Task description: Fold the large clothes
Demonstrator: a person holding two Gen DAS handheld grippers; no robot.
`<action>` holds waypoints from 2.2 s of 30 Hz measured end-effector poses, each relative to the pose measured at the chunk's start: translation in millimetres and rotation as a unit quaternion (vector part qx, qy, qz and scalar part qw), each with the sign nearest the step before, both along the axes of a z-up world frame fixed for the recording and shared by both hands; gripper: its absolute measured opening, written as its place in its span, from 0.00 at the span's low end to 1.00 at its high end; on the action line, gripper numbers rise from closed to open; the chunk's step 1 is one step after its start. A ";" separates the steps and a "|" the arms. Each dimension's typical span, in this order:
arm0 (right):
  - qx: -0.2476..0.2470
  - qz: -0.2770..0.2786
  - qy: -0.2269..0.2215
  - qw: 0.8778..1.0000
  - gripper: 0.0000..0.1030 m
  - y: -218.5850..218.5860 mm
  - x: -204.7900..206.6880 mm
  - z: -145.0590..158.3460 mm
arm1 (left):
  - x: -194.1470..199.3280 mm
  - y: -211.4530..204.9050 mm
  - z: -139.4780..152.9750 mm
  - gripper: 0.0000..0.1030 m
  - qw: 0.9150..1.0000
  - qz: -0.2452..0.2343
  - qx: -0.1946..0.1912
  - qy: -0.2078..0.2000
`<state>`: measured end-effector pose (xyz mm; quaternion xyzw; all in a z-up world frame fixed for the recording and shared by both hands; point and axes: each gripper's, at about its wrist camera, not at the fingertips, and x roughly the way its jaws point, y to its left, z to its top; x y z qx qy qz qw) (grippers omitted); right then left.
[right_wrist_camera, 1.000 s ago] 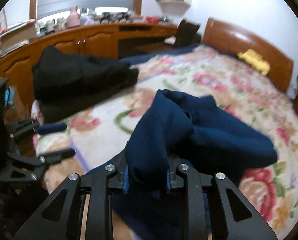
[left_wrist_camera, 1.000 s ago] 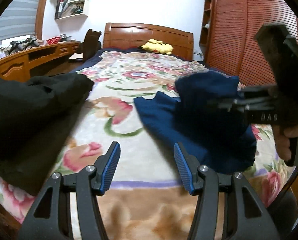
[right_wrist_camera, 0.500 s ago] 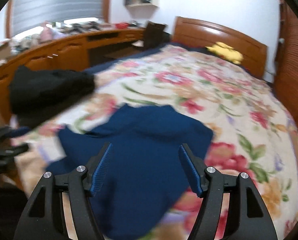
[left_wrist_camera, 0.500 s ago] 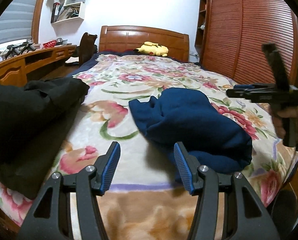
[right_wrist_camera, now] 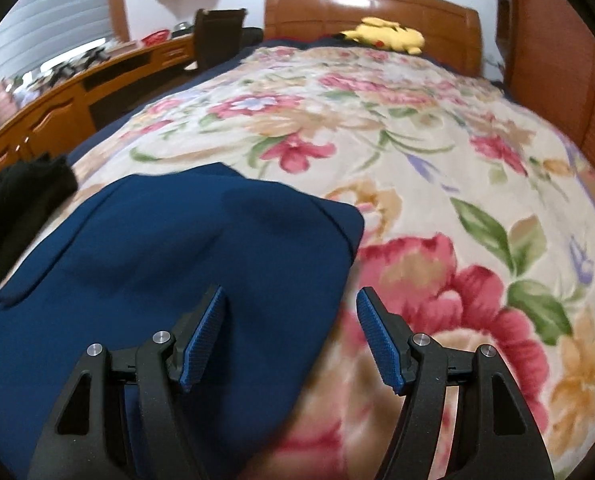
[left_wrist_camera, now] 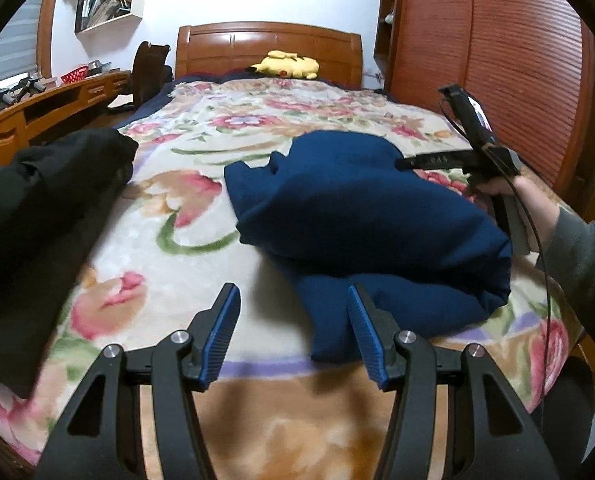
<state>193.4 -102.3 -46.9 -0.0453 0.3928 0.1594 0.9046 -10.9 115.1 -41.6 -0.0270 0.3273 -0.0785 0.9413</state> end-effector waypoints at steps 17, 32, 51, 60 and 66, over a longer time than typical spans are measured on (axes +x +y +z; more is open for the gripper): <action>0.084 0.050 0.064 0.993 0.79 -10.1 46.9 -34.5 | 17.6 -16.6 -20.9 0.53 0.999 -0.019 -0.001 0.037; 0.103 0.065 0.060 0.991 0.79 -11.3 38.8 -36.2 | 9.3 7.2 10.7 0.53 0.999 0.035 0.014 -0.031; 0.102 0.079 0.054 0.990 0.75 -8.3 33.1 -34.4 | 44.7 6.5 22.2 0.20 1.000 -0.007 -0.027 -0.003; 0.116 0.087 0.030 0.989 0.22 -13.0 30.0 -25.6 | 5.6 -5.2 38.7 0.00 1.000 -0.010 -0.010 -0.017; 0.115 0.099 0.016 0.988 0.19 -8.3 25.0 -19.8 | -29.9 -18.8 35.0 0.00 1.000 -0.012 0.006 -0.010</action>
